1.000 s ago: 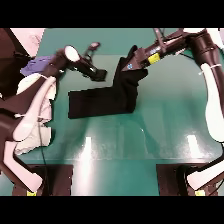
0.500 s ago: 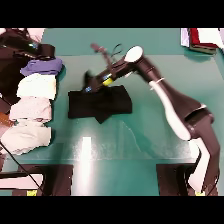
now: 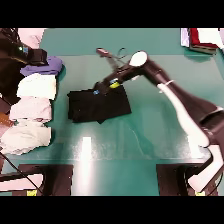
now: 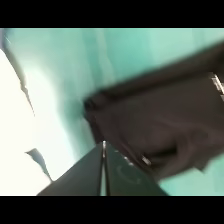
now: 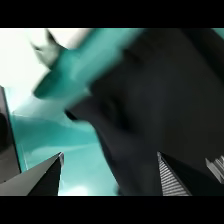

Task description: Fold the shirts.

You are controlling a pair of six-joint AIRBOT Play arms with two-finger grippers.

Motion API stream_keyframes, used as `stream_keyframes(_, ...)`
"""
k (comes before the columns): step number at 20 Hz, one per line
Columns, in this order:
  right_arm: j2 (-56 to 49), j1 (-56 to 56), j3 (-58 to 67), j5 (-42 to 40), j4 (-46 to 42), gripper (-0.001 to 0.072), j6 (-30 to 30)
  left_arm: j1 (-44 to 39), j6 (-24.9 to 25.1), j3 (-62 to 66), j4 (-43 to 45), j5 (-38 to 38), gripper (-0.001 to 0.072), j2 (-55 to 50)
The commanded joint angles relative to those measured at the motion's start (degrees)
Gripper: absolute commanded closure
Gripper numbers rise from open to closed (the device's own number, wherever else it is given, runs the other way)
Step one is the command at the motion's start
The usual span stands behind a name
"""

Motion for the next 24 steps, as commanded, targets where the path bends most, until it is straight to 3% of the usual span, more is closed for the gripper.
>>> stream_keyframes(1, 6.36, -10.19, -10.91, 3.39, -4.02, 0.006, 3.74, 0.09, 0.22, -6.99, -6.47, -1.07, 0.0266, 0.11)
stream_keyframes(2, 7.23, -13.38, -13.79, 3.19, -3.67, 0.006, 4.24, 0.09, 0.57, -9.64, -6.99, -0.42, 0.019, 0.11)
stream_keyframes(6, 7.5, -22.03, -22.53, 1.31, -3.54, 0.0059, 5.27, 0.09, 0.57, -18.53, -9.07, 5.99, 0.0187, 0.11)
stream_keyframes(10, 6.16, -22.23, -29.22, -4.24, -0.11, 0.006, 4.39, 0.09, 0.9, -19.61, -15.02, 9.92, 0.0192, 0.11)
stream_keyframes(12, 2.69, -20.98, -28.79, -3.76, 5.29, 0.006, 2.91, 0.09, 2.75, -19.61, -16.22, 10.03, 0.054, 0.11)
stream_keyframes(13, 0.66, -20.17, -27.63, -3.3, 7.1, 0.0059, 2.38, 0.09, 3.43, -19.61, -16.35, 9.94, 0.0679, 0.11)
stream_keyframes(17, -6.75, -14.58, -19.15, -2.19, 10.73, 0.0061, 2.19, 0.09, 3.63, -19.61, -16.35, 9.77, 0.0684, 0.11)
stream_keyframes(19, -9.2, -11.91, -15.21, -1.73, 12.66, 0.0165, 2.16, 0.09, 3.63, -19.61, -16.35, 9.77, 0.0684, 0.11)
stream_keyframes(22, -11.1, -9.25, -10.8, -0.46, 12.9, 0.0401, 0.74, 0.09, 3.61, -19.61, -16.35, 9.35, 0.0684, 0.11)
stream_keyframes(23, -11.1, -8.98, -9.97, -0.44, 12.94, 0.051, -0.44, 0.09, 3.61, -19.61, -16.35, 9.38, 0.0684, 0.11)
stream_keyframes(24, -11.1, -8.79, -8.85, -0.13, 12.9, 0.0693, -1.31, 0.09, 3.61, -19.61, -16.37, 9.38, 0.0684, 0.11)
